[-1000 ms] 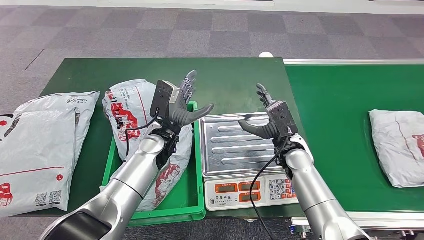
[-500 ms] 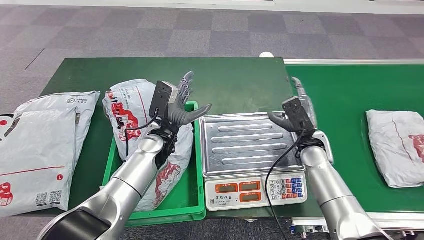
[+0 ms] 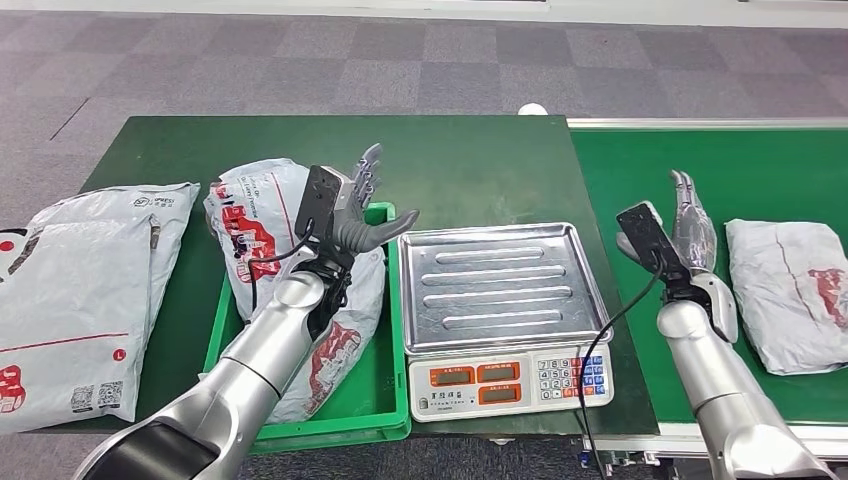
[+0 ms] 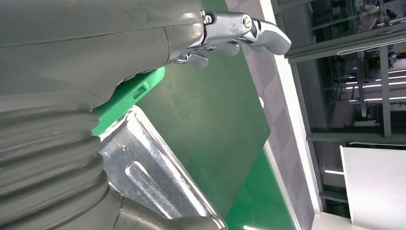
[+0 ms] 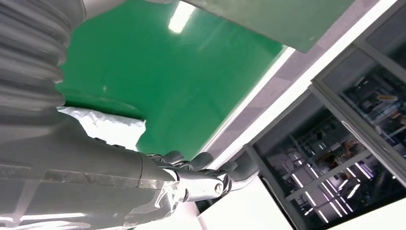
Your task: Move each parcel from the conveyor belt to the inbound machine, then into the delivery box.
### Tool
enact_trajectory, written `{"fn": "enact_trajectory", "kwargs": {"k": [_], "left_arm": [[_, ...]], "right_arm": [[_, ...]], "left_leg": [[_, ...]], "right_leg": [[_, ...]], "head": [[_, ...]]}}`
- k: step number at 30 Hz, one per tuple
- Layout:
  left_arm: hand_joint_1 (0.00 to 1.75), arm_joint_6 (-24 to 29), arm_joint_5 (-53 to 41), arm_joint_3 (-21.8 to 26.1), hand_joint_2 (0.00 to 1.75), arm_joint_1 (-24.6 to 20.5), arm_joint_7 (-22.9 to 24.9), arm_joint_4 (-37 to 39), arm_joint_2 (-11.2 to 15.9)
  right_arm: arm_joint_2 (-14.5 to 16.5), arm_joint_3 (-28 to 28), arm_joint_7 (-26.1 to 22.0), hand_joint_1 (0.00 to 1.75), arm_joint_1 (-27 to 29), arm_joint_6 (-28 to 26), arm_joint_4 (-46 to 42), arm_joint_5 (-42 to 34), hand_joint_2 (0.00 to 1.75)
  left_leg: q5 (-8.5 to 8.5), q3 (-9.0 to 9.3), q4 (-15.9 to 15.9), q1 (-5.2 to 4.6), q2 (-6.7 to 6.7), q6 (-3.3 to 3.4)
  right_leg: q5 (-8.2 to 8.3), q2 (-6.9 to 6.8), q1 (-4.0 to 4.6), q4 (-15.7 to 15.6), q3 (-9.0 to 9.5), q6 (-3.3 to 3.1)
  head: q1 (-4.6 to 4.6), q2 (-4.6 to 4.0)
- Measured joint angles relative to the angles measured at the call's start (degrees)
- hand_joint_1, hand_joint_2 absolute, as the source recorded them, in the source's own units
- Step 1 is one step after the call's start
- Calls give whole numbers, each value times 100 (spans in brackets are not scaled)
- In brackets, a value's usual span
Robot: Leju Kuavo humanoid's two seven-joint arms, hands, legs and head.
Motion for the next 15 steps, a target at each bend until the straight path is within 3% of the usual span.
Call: {"fn": "enact_trajectory", "kwargs": {"k": [3,11,15], "left_arm": [[0,4,-2,0,175,7,0,-13,3],[0,77,-46,0,175,212,43,-272,73],[0,66,-123,0,175,278,94,-406,104]], "right_arm": [[-37,-1,151,0,-7,-113,67,209,175],[-424,-49,1301,0,-64,-857,694,1892,175],[-657,-95,2265,0,-118,-804,1213,2900,175]], "left_leg": [[0,0,0,0,-1,0],[-3,-6,2,-2,-5,4],[-2,-10,3,-3,-16,8]], "right_leg": [[0,-1,-1,0,0,0],[0,-6,-3,-5,-1,1],[0,-21,-2,-7,-1,3]], "head": [[0,0],[0,0],[-1,0]]}}
